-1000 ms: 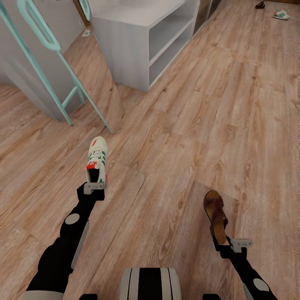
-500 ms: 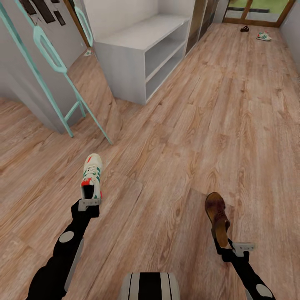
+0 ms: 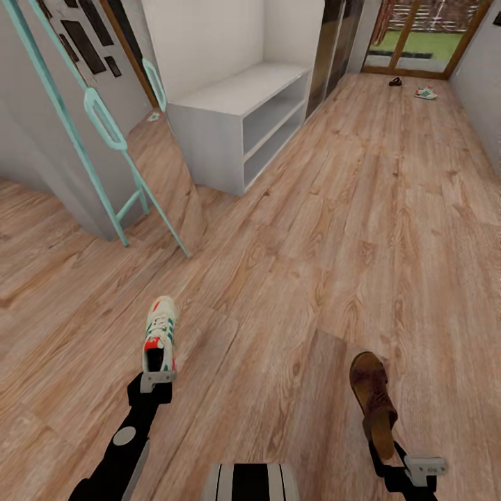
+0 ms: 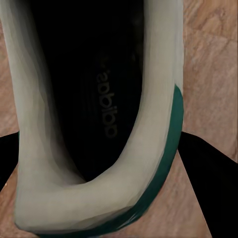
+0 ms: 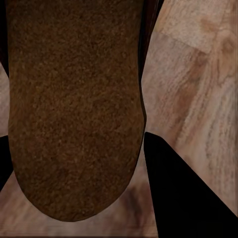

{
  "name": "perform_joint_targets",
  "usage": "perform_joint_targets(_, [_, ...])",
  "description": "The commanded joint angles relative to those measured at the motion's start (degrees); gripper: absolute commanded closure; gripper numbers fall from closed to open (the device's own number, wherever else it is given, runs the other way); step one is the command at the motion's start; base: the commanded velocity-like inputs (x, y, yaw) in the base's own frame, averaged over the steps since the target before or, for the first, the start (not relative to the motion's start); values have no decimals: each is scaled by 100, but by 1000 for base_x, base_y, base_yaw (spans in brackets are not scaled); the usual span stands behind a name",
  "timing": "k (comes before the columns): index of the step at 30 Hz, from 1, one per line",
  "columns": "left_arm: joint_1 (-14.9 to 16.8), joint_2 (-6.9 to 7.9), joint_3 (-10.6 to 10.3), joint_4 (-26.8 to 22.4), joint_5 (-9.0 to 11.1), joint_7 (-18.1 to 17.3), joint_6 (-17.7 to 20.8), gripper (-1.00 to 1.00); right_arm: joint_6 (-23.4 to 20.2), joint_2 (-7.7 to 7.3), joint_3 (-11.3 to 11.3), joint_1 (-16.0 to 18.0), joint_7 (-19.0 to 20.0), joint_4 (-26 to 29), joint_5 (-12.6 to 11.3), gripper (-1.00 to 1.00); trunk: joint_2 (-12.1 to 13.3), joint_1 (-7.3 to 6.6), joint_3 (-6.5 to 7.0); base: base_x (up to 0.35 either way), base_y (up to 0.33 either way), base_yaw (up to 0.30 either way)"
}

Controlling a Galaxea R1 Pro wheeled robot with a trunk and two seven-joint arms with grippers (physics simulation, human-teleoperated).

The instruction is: Pick up the two gym shoes and the two sandals from the corridor floor and place them onto the hallstand (shoe rack) in the corridor, making sure they are on the rack and not on the floor. Arrange them so the two gym shoes are next to each other and the two sandals are next to each other.

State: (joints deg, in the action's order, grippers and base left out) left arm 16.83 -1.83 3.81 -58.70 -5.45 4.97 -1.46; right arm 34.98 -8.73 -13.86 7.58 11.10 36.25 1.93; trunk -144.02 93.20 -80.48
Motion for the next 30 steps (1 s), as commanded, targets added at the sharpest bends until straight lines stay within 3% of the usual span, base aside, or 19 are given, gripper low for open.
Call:
perform_joint_targets(1, [-31,-4,8,50,-49,80,-47,100,15,7,-29,-17,50,-22,1,100,1,-3,29,0,0,0])
perform_joint_targets(4, [-155,-2,3,214,-63,173,-91,100,23,7,-29,-73,50,-90,-45,100,5,-11,123,0,0,0])
perform_joint_targets(7, [-350,12,5,289,-78,202,-196,100,22,4,-29,-112,57,-115,-526,100,9,-19,216,0,0,0])
perform_joint_targets(9, [-437,21,4,294,-76,206,-288,100,25,3,-29,-115,58,-117,-616,100,11,-24,278,0,0,0])
perform_joint_targets(30, [-521,27,14,377,-56,233,-370,100,16,12,-15,-121,76,-296,-651,100,39,-78,932,0,0,0])
